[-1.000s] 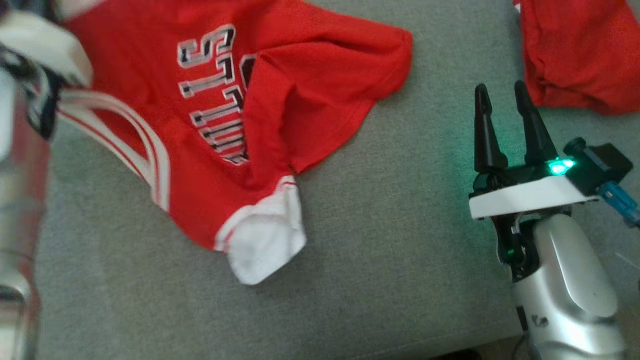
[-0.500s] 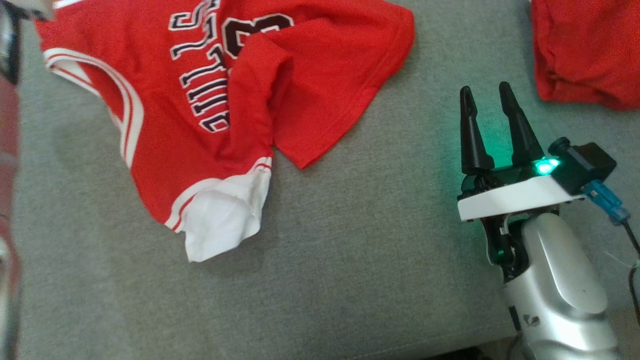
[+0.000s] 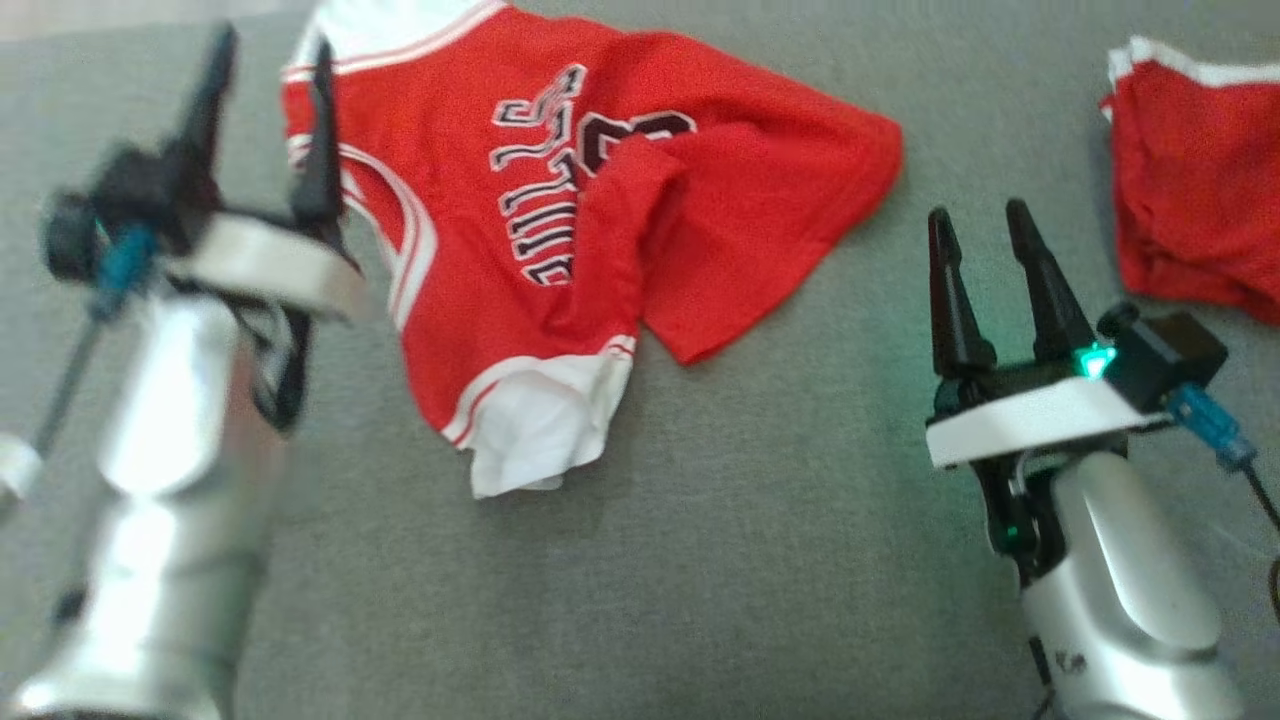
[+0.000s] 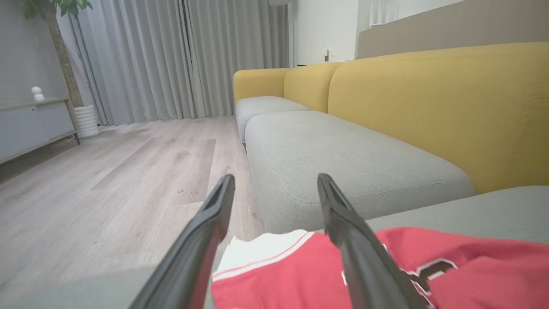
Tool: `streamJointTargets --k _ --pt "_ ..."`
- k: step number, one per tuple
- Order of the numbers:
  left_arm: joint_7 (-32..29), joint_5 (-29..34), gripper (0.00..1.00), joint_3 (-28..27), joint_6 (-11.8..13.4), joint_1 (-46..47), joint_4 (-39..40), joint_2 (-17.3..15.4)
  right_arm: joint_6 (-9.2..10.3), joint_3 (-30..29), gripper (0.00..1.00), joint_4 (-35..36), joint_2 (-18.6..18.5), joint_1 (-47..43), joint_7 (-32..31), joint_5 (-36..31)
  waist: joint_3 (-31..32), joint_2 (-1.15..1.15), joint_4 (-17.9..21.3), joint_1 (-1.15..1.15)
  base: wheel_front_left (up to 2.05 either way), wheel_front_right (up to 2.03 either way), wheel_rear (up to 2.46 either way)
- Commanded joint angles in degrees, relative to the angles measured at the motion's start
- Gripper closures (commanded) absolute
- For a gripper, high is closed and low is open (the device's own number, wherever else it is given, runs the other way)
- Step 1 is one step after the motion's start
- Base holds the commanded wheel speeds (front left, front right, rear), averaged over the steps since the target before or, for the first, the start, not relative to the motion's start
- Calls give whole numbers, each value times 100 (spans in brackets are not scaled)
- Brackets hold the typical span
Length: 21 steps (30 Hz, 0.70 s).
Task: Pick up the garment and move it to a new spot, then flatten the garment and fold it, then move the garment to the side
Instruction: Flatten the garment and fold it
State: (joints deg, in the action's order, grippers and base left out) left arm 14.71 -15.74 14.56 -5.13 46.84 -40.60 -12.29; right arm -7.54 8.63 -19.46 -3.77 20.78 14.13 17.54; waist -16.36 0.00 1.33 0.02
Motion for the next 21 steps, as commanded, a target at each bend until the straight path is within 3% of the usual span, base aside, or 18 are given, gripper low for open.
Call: streamJointTargets --k 1,10,21 --pt "28 -46 0 -213 -23 -116 351 -126 5 93 0 130 -20 -127 -1 -46 298 0 -284 -2 0 0 0" --pt "29 -82 0 -314 39 -1893 1590 411 5 29 0 21 -83 -530 -36 -139 760 0 -720 -2 0 0 0" --pt "29 -72 0 -601 11 -3126 2217 763 5 75 0 -47 -100 -668 -52 -232 847 0 -906 -2 0 0 0"
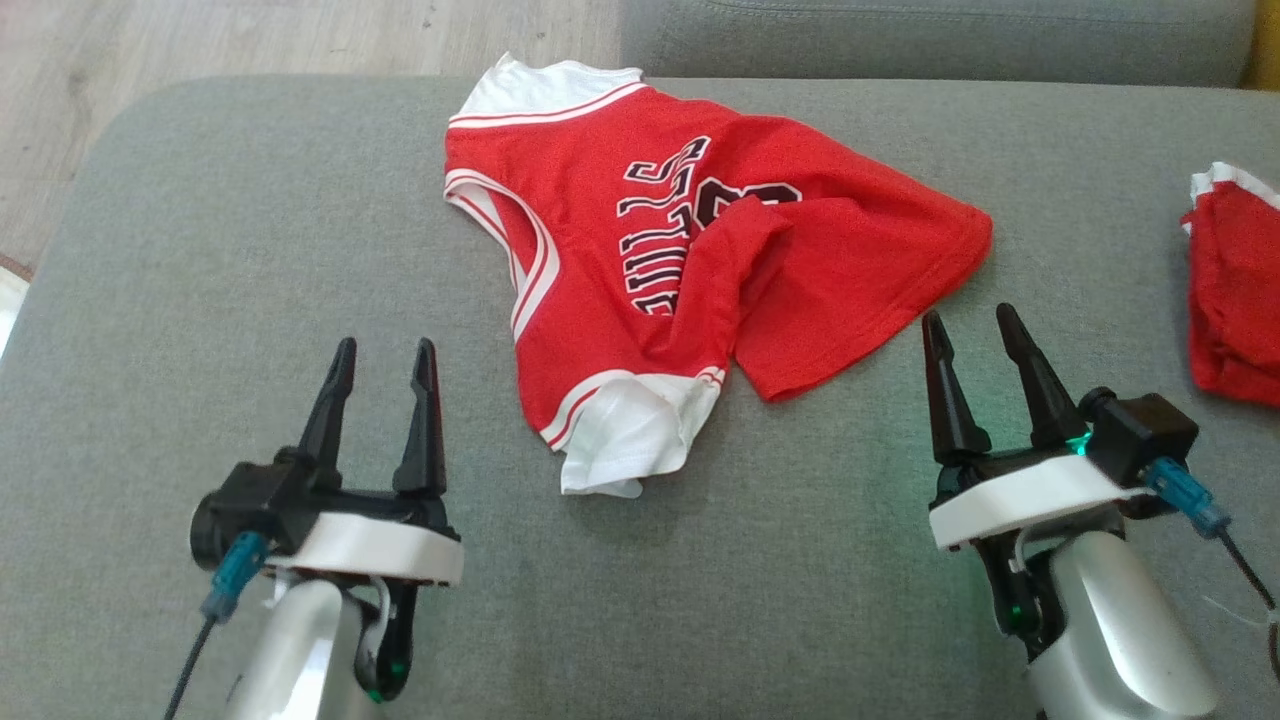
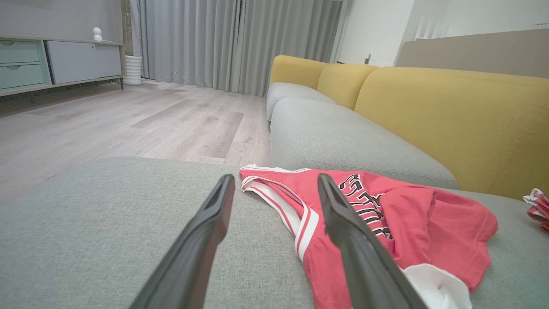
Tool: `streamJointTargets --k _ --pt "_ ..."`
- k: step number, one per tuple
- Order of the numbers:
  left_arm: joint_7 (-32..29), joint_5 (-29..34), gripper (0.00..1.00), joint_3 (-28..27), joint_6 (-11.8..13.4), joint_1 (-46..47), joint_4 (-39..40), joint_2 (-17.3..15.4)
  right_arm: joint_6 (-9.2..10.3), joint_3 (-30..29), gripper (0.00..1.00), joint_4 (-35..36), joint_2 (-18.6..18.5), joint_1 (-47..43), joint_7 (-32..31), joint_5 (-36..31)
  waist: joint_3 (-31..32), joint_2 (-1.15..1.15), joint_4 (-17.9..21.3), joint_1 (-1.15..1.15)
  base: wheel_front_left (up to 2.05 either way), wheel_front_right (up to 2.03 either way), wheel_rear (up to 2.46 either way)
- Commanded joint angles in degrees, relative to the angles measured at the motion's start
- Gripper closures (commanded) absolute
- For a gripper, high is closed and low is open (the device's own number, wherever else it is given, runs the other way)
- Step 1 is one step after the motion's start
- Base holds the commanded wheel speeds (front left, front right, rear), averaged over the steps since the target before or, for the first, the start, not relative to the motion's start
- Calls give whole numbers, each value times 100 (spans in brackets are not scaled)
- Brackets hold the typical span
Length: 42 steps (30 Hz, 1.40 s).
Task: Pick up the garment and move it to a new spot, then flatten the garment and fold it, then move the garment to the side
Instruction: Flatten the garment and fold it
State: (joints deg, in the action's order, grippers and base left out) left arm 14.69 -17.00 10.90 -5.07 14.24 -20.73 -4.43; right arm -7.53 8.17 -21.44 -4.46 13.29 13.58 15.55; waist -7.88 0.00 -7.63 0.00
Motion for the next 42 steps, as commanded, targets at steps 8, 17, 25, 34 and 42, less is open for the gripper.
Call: streamJointTargets --k 8,17,25,34,42 --pt "30 4 0 -373 -25 3 377 111 4 368 0 162 -113 169 -122 -136 -90 0 -164 0 0 0 0" --pt "30 -7 0 -254 -76 82 268 151 4 1293 0 -604 -412 588 -712 -391 -255 0 -524 0 0 0 0" --pt "30 -210 0 -26 -33 156 233 154 4 1640 0 -1476 -497 1010 -780 -528 -352 0 -732 0 0 0 0" --pt "30 -226 0 -73 39 139 217 155 4 1559 100 -2294 -493 1298 -555 -649 -333 0 -580 0 0 0 0" --pt "30 -119 0 -200 -3 102 185 155 4 583 100 -2386 -844 1178 -208 -697 -223 0 -76 0 0 0 0"
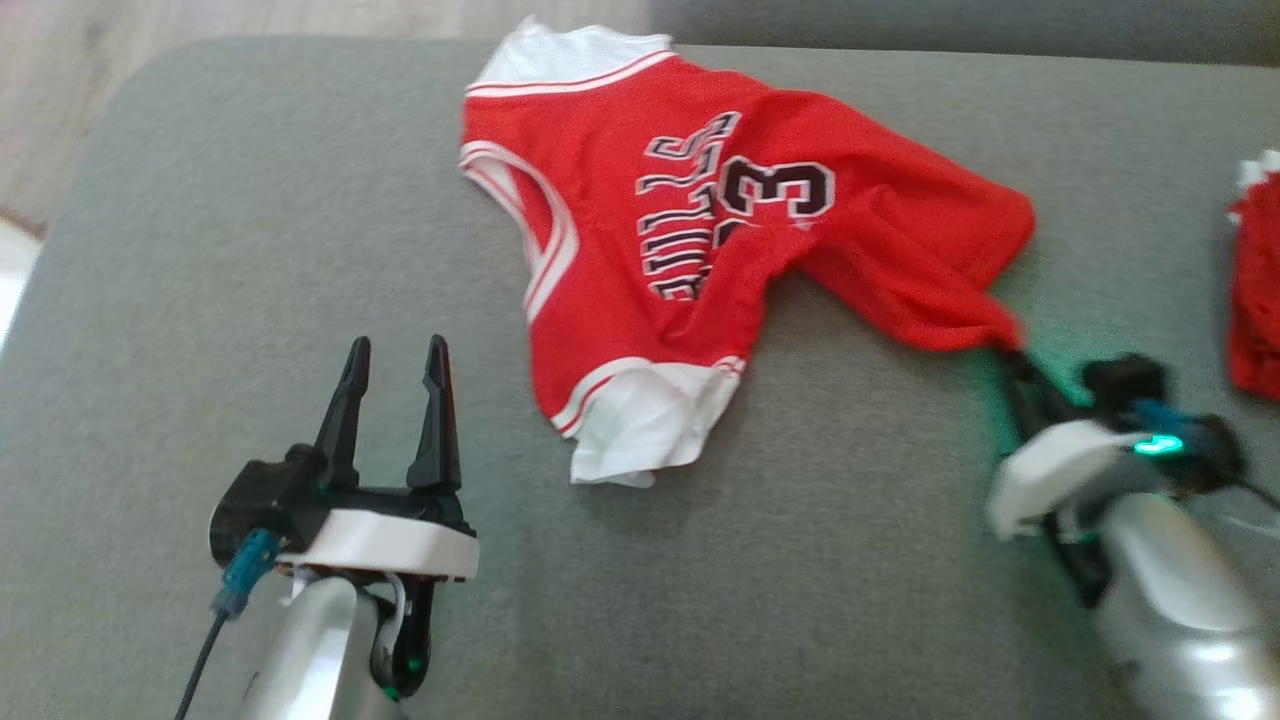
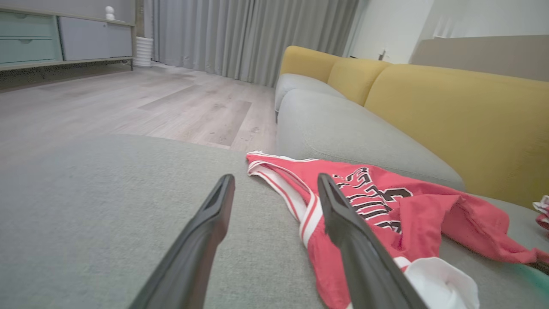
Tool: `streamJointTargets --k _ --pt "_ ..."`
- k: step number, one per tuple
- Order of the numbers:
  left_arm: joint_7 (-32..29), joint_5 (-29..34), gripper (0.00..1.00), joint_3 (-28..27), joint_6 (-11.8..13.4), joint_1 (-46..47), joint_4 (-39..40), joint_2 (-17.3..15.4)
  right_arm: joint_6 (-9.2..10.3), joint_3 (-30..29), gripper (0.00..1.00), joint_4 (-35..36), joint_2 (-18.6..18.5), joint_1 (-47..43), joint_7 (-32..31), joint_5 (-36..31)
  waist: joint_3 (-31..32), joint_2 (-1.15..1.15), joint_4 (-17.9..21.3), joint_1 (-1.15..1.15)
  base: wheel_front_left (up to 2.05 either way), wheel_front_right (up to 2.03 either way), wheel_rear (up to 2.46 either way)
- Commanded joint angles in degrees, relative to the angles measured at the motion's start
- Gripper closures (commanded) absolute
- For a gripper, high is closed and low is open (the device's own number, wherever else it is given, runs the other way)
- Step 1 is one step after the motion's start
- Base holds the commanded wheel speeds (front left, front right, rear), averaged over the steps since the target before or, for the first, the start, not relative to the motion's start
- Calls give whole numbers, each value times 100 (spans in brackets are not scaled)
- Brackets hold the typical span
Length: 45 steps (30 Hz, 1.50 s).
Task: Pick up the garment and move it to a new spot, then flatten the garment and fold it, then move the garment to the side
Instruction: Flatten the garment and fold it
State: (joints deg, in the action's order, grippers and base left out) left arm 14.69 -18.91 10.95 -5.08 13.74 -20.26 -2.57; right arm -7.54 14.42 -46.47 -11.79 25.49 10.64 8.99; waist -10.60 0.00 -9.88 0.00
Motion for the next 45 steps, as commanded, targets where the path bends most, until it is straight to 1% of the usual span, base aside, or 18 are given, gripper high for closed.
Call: streamJointTargets --k 1,4,7,10,12,13,14,17,19,21,25,26,29,32,36,39,42,45 --pt "30 96 0 -208 -13 154 135 -32 5 -247 100 122 -179 -90 111 -63 66 0 195 0 0 0 0" --pt "30 97 0 -236 -34 155 140 -32 5 -867 100 153 -320 -258 182 -170 137 0 332 0 0 0 0" --pt "30 98 0 -249 -44 140 153 -32 5 -1429 100 186 -380 -402 211 -371 193 0 439 0 0 0 0" --pt "30 106 0 -268 -54 136 157 -32 5 -1932 100 213 -375 -476 214 -662 228 0 509 0 0 0 0" --pt "30 107 0 -278 -63 138 155 -32 5 -2231 100 227 -306 -502 192 -864 247 0 539 0 0 0 0" --pt "30 108 0 -281 -68 138 155 -32 5 -2382 71 263 -263 -503 205 -983 252 0 555 0 0 0 0" --pt "30 109 0 -283 -72 138 155 -32 5 -2497 0 295 -196 -505 212 -1091 258 0 568 0 0 0 0" --pt "30 125 0 -316 -81 122 156 -31 5 -2618 0 418 106 -482 238 -1261 264 0 637 0 0 0 0" --pt "30 148 0 -346 -89 110 145 -31 5 -2504 0 540 348 -464 279 -1164 262 0 702 0 0 0 0" --pt "30 169 0 -369 -93 105 143 -31 5 -2264 0 744 494 -486 337 -1037 261 0 770 0 0 0 0" --pt "30 199 0 -391 -107 113 130 -31 5 -1574 0 1331 721 -709 410 -363 264 0 917 0 0 0 0" --pt "30 199 0 -391 -107 113 130 -31 5 -1574 0 1331 721 -709 410 -363 264 0 917 0 0 0 0" --pt "30 193 0 -365 -121 133 107 -31 5 -1046 0 1925 771 -1020 429 135 251 0 1011 0 0 0 0" --pt "30 166 0 -339 -133 175 63 -31 5 -823 0 2478 758 -1299 433 428 207 0 1104 0 0 0 0" --pt "30 113 0 -236 -159 265 -105 -31 5 -858 0 2777 716 -1473 434 553 153 0 1178 0 0 0 0" --pt "7 32 0 -93 -176 355 -417 -31 5 -904 0 2874 705 -1467 435 591 115 0 1228 0 0 0 0" --pt "-280 -104 0 37 -188 486 -814 -31 5 -1005 0 2960 712 -1436 435 574 63 0 1278 0 0 0 0" --pt "-501 -103 0 118 -158 659 -1155 -34 5 -1066 0 3048 733 -1427 435 537 0 0 1319 0 0 0 0"
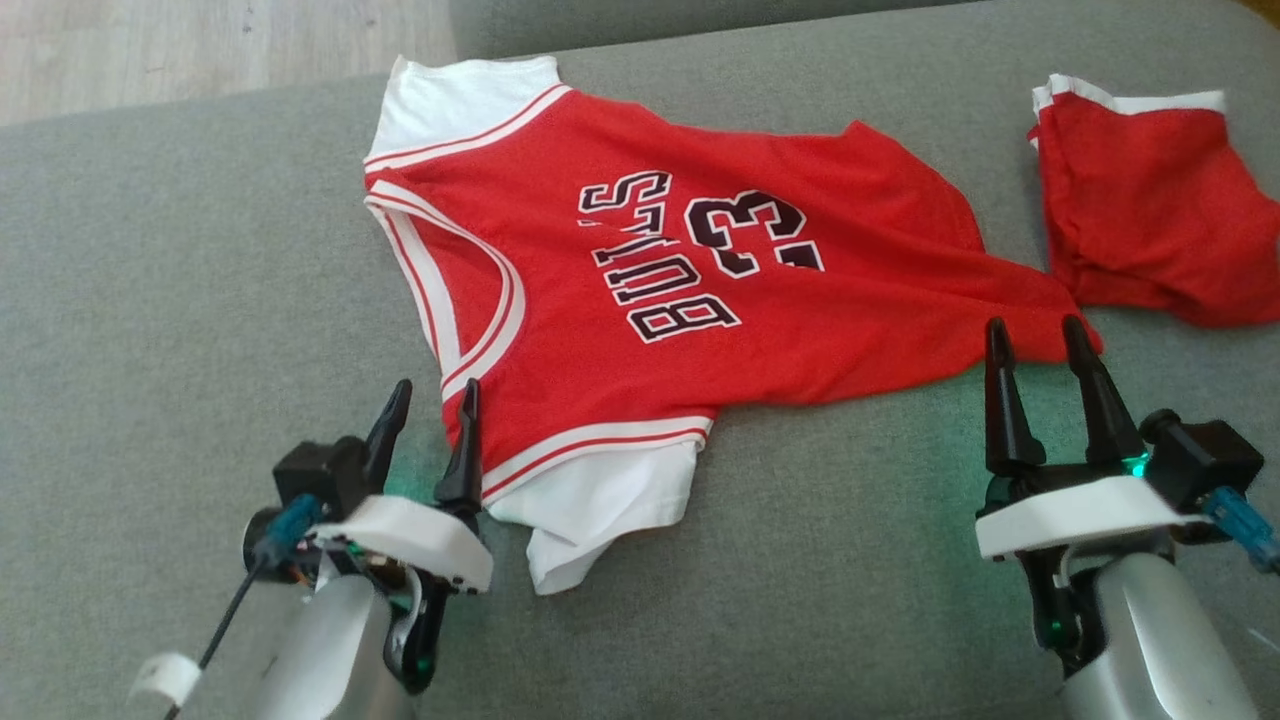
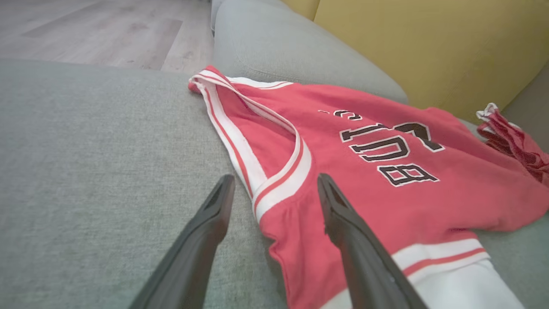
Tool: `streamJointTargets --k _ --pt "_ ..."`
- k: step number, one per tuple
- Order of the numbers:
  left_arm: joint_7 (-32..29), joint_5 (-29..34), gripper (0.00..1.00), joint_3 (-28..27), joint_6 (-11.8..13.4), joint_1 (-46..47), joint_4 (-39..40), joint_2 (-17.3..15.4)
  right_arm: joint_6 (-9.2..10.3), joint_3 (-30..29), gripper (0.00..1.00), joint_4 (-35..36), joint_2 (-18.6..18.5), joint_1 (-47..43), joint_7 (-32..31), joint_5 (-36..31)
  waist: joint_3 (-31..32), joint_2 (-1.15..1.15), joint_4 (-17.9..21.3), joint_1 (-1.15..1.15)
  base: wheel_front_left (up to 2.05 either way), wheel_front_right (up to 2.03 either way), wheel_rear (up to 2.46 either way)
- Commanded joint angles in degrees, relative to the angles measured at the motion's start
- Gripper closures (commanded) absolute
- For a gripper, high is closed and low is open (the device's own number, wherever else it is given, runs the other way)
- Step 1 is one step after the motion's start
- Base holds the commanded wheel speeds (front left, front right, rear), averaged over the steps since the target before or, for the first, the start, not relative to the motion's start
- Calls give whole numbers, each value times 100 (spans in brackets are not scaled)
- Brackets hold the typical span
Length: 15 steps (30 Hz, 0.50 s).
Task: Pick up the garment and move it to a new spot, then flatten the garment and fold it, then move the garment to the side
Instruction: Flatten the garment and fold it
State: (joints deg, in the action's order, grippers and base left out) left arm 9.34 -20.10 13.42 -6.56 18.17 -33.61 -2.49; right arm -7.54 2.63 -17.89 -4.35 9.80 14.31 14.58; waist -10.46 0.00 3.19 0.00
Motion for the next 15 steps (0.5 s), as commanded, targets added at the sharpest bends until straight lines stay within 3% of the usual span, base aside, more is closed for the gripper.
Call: streamJointTargets --k 1,11,12,13,15 --pt "-9 27 0 -117 16 277 81 -45 5 113 0 212 -5 139 68 -34 -35 0 27 0 0 0 0" --pt "-629 84 0 30 197 688 -748 -86 5 118 0 293 65 194 68 -71 -256 0 209 0 0 0 0" --pt "-635 75 11 30 195 719 -775 -94 5 124 0 298 71 207 68 -71 -276 0 226 0 0 0 0" --pt "-634 63 96 23 192 750 -800 -111 5 132 0 303 76 221 68 -71 -300 0 246 0 0 0 0" --pt "-575 63 100 11 186 830 -818 -171 5 137 0 312 86 250 68 -69 -338 0 274 0 0 0 0"
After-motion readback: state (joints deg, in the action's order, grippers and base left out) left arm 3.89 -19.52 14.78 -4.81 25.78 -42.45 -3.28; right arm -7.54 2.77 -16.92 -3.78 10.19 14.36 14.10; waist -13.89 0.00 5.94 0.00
